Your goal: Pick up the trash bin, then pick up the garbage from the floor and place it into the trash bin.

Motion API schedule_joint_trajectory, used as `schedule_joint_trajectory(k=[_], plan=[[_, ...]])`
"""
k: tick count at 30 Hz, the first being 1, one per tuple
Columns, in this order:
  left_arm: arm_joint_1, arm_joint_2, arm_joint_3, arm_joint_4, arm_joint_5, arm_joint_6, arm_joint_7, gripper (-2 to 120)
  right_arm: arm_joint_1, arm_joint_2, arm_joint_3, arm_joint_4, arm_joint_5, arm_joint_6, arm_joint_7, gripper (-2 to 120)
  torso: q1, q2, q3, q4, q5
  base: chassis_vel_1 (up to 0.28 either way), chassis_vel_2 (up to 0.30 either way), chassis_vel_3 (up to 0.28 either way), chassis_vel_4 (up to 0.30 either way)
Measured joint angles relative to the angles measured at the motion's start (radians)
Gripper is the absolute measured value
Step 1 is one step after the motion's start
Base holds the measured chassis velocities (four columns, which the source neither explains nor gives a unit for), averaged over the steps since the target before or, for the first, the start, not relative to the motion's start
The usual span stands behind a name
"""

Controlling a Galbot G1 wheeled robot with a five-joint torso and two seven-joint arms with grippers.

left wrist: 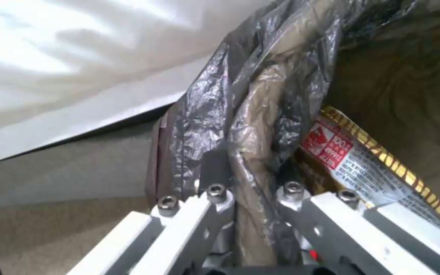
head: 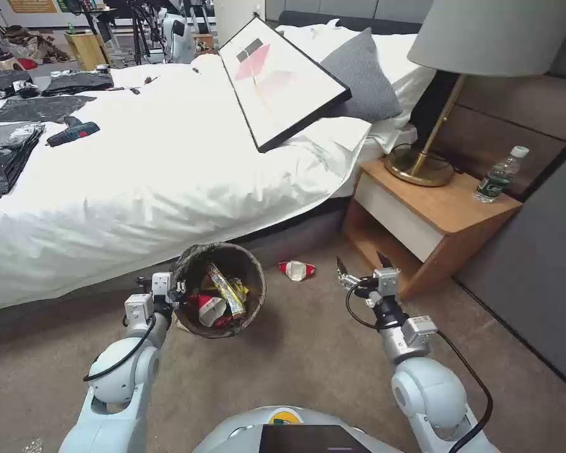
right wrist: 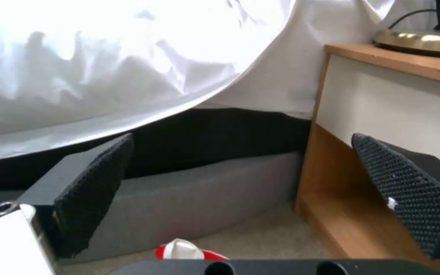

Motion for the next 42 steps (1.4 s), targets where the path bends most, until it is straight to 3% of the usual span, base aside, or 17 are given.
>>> schedule_joint_trajectory(k=[25, 42], plan=[[0.009, 0.002, -0.006, -0.028, -0.006, 0.003, 0.000, 3, 0.027, -0.025, -0.007, -0.019, 0.031, -0.037, 0.003, 100, 0.000, 0.000, 0.000, 0.0000, 0.0000, -0.016, 0.013, 0.016, -0.013], [0.046, -0.003, -0.013, -0.071, -0.006, 0.014, -0.003, 3, 0.208, -0.141, -0.088, -0.220, 0.145, -0.148, -0.043, 100, 0.000, 0.000, 0.000, 0.0002, 0.0002, 0.000, 0.000, 0.000, 0.000]])
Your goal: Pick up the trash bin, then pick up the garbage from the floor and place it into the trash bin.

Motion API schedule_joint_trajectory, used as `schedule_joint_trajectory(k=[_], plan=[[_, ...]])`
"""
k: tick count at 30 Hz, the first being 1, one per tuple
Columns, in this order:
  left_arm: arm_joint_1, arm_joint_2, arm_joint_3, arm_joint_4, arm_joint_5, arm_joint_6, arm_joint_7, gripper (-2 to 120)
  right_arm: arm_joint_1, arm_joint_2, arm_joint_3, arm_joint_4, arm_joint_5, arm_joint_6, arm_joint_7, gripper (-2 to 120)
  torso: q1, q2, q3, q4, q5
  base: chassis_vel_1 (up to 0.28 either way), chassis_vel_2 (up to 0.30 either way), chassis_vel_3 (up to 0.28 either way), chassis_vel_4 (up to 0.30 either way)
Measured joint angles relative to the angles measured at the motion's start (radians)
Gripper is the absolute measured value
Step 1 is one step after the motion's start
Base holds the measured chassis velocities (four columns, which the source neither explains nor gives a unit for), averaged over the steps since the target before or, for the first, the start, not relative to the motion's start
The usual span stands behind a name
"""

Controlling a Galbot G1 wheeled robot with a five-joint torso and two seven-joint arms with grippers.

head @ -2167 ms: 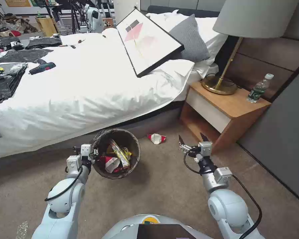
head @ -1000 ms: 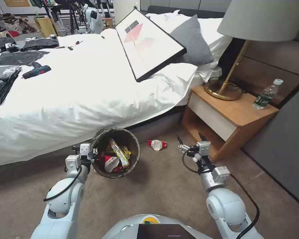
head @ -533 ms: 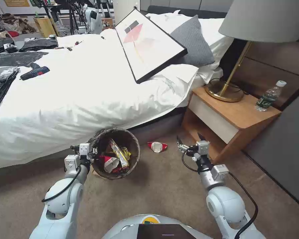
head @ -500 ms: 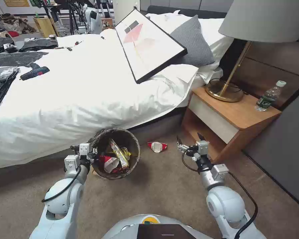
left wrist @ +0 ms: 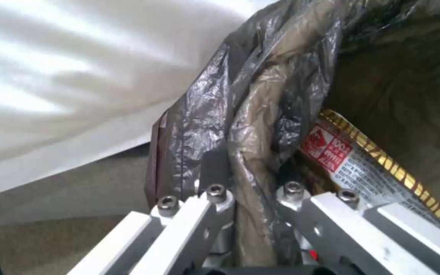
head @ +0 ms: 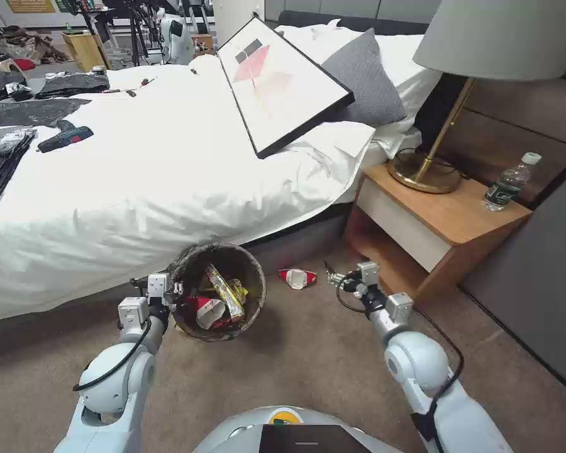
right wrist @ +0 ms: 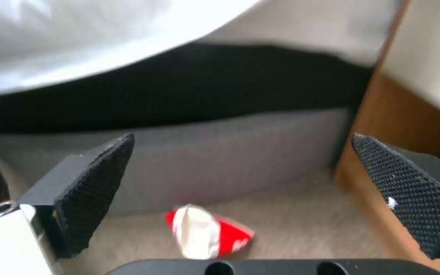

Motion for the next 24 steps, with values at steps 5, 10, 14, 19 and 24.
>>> schedule_joint_trajectory(k=[5, 10, 14, 19, 24], plan=[[0.004, 0.002, -0.004, -0.008, -0.003, 0.001, 0.000, 3, 0.049, -0.051, -0.034, -0.074, 0.025, -0.022, -0.043, 100, 0.000, 0.000, 0.000, -0.0001, 0.0000, 0.000, 0.000, 0.000, 0.000], [0.001, 0.005, 0.003, -0.001, -0.005, 0.001, -0.001, 3, 0.081, -0.082, -0.052, -0.130, 0.038, -0.045, -0.080, 100, 0.000, 0.000, 0.000, -0.0004, 0.0000, 0.000, 0.000, 0.000, 0.000], [0.001, 0.008, 0.004, -0.001, -0.006, 0.001, 0.000, 3, 0.109, -0.085, -0.069, -0.162, 0.041, -0.058, -0.090, 100, 0.000, 0.000, 0.000, -0.0003, -0.0001, 0.000, 0.000, 0.000, 0.000], [0.002, 0.016, -0.004, -0.007, -0.016, 0.000, 0.001, 3, 0.184, -0.067, -0.128, -0.248, 0.038, -0.071, -0.105, 100, 0.000, 0.000, 0.000, -0.0001, -0.0001, 0.000, 0.000, 0.000, 0.000], [0.001, 0.019, -0.007, -0.007, -0.020, 0.000, 0.001, 3, 0.233, -0.052, -0.165, -0.303, 0.027, -0.076, -0.107, 100, 0.000, 0.000, 0.000, -0.0002, -0.0002, 0.000, 0.000, 0.000, 0.000]])
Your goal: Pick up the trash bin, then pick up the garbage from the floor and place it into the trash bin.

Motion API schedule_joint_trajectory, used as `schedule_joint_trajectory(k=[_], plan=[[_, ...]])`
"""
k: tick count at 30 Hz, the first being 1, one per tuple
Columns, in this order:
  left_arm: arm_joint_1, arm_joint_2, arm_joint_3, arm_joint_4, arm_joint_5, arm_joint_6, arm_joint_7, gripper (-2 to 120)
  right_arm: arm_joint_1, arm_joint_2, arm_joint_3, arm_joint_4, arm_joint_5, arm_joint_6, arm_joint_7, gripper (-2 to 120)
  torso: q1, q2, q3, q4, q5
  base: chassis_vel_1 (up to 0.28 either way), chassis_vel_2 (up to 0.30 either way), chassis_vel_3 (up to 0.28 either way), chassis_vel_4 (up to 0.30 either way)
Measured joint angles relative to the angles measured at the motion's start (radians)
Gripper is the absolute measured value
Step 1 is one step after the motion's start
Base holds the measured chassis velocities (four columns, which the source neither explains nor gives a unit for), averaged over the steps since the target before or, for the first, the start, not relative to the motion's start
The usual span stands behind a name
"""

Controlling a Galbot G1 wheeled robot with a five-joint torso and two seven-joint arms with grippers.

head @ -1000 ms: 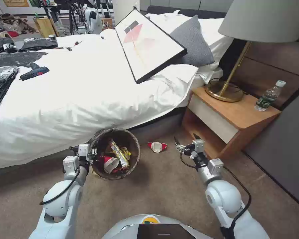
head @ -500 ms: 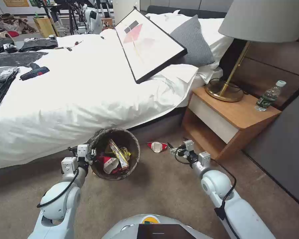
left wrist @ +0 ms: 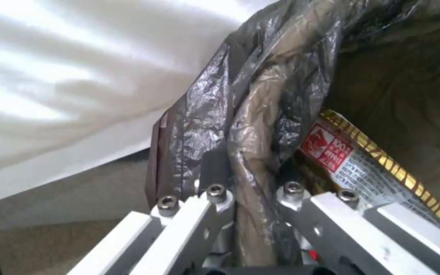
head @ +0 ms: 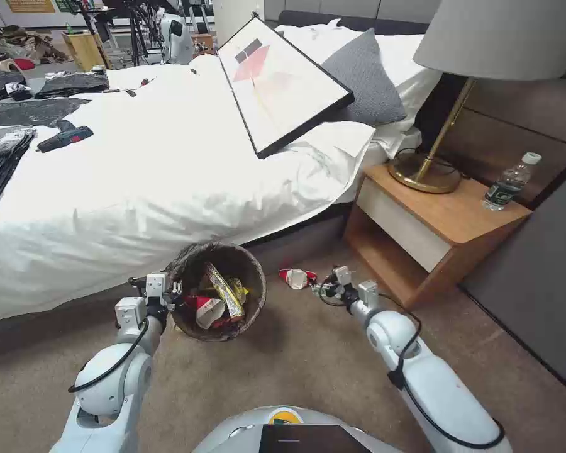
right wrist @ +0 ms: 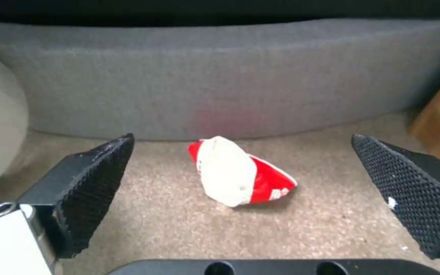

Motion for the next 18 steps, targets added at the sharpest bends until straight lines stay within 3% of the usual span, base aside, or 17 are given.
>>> schedule_joint_trajectory(k=[18], plan=[[-0.005, 0.001, 0.000, 0.000, -0.007, -0.003, 0.003, 3, 0.201, 0.027, -0.114, -0.270, -0.064, -0.012, -0.071, 100, 0.000, 0.000, 0.000, 0.0001, 0.0000, 0.000, 0.000, 0.000, 0.000]])
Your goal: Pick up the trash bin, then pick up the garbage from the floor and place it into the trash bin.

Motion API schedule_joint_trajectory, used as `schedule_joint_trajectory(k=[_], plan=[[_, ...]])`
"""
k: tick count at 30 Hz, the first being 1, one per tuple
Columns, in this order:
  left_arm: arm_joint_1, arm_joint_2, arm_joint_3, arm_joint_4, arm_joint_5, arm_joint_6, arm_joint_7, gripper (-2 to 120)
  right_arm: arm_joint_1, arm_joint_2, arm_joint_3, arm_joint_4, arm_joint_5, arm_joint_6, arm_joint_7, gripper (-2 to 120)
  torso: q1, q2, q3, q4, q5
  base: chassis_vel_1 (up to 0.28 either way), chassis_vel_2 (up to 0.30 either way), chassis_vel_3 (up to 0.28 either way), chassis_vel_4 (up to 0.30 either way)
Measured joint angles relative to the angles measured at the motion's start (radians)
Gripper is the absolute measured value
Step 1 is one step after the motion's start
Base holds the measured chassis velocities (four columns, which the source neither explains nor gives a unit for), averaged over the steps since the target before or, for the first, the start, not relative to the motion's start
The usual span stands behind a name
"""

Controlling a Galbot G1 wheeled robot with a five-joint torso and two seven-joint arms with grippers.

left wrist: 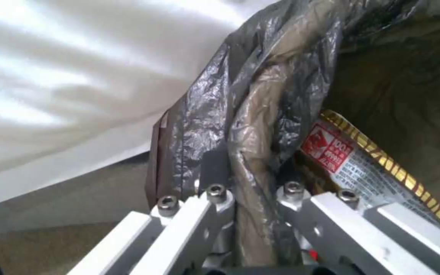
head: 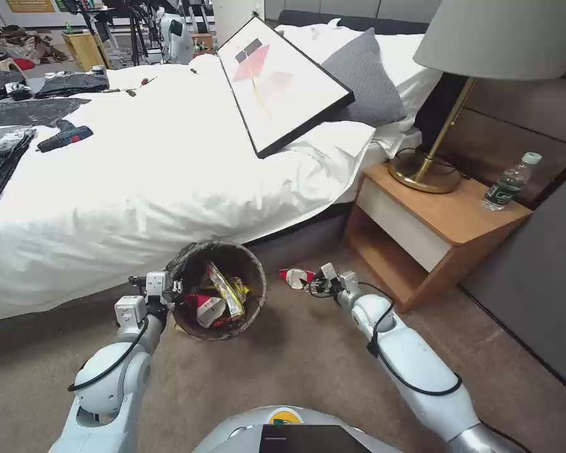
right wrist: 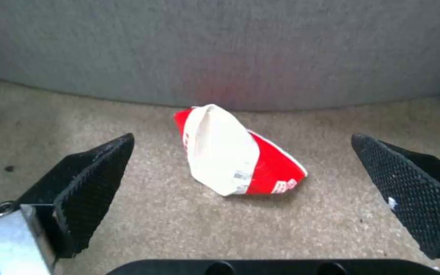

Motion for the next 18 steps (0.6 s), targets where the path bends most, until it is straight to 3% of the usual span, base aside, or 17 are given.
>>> schedule_joint_trajectory(k=[18], plan=[[0.000, -0.008, 0.004, -0.002, 0.005, -0.004, 0.000, 3, 0.134, 0.058, -0.027, -0.262, -0.044, 0.083, -0.066, 100, 0.000, 0.000, 0.000, 0.0001, 0.0000, 0.000, 0.000, 0.000, 0.000]])
